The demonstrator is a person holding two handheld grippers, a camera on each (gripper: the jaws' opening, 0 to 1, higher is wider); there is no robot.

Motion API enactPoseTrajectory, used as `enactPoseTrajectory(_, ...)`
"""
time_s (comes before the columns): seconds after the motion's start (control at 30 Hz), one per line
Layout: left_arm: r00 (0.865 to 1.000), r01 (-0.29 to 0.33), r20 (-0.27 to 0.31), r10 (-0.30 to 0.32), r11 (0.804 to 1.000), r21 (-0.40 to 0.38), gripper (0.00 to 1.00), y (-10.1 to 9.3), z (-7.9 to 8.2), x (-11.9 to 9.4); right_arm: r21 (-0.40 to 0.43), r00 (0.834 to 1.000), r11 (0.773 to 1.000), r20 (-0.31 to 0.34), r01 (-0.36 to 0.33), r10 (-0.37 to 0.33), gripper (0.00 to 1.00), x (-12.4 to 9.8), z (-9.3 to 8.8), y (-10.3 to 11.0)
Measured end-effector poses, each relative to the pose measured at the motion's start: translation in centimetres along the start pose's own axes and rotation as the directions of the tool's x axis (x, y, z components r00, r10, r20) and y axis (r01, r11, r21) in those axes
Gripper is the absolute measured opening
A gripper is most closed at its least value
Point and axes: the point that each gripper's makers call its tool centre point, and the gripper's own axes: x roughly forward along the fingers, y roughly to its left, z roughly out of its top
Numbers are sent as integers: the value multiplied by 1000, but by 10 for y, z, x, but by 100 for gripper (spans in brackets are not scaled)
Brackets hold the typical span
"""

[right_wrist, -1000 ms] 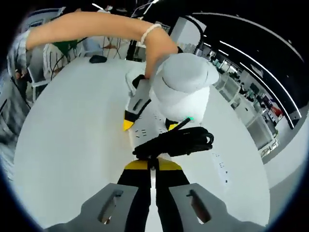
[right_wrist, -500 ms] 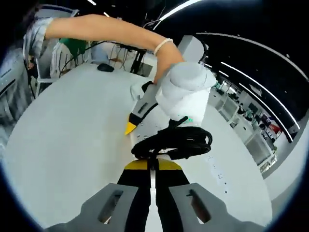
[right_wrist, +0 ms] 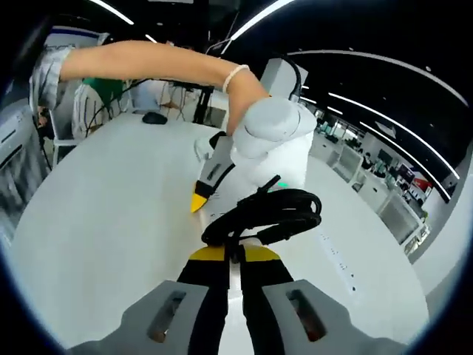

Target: Straighten the power strip on the desk, plug the charger into it

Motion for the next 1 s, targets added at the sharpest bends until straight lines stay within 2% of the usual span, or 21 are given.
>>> enactPoseTrajectory(0.03,1000,0,4,0,1000,0,68,0,0,0,16,999,999,-5,34,-34,17,-1,2,-6)
enactPoseTrajectory(0.1,1000,0,8,0,1000,0,68,0,0,1,-31,996,999,-91,10,-13,25,-1,-3,-8)
enactPoseTrajectory(0.17,1000,0,11,0,1000,0,68,0,0,1,-101,982,994,-189,-46,26,25,1,-13,-4)
enactPoseTrajectory(0.2,1000,1,12,-1,1000,0,68,0,0,1,-127,974,990,-223,-53,24,25,3,-17,-4)
enactPoseTrajectory(0.23,1000,1,12,-1,1000,0,68,0,0,1,-160,960,983,-276,-87,40,25,6,-24,-1)
enactPoseTrajectory(0.27,1000,1,11,-1,1000,0,68,0,0,1,-168,955,982,-294,-84,32,25,10,-26,-3)
enactPoseTrajectory(0.33,1000,1,13,-1,1000,-1,68,0,0,1,-92,956,995,-294,-35,7,26,17,-25,-8)
enactPoseTrajectory(0.4,1000,1,18,-1,1000,-1,68,0,-1,1,-119,950,990,-311,-69,28,26,21,-26,-8)
enactPoseTrajectory(0.63,999,2,32,-2,1000,1,68,1,-1,1,-143,942,986,-332,-91,39,25,24,-25,-6)
enactPoseTrajectory(0.73,1000,2,31,-2,1000,3,68,1,0,2,-134,920,985,-388,-112,52,24,23,-26,-8)
enactPoseTrajectory(0.8,1000,2,29,-2,1000,4,68,1,0,1,-71,897,993,-439,-94,53,23,21,-30,-8)
enactPoseTrajectory(0.87,1000,2,31,-3,1000,6,68,1,0,2,-49,883,993,-465,-107,72,23,22,-30,-10)
enactPoseTrajectory(0.9,999,2,33,-3,1000,7,68,1,1,2,2,875,994,-473,-111,99,23,22,-32,-10)
enactPoseTrajectory(0.97,999,3,40,-3,1000,7,67,1,0,1,75,876,993,-468,-93,117,22,22,-33,-11)
enactPoseTrajectory(1.0,999,3,49,-4,1000,8,67,1,0,1,51,883,992,-453,-115,125,22,21,-33,-9)
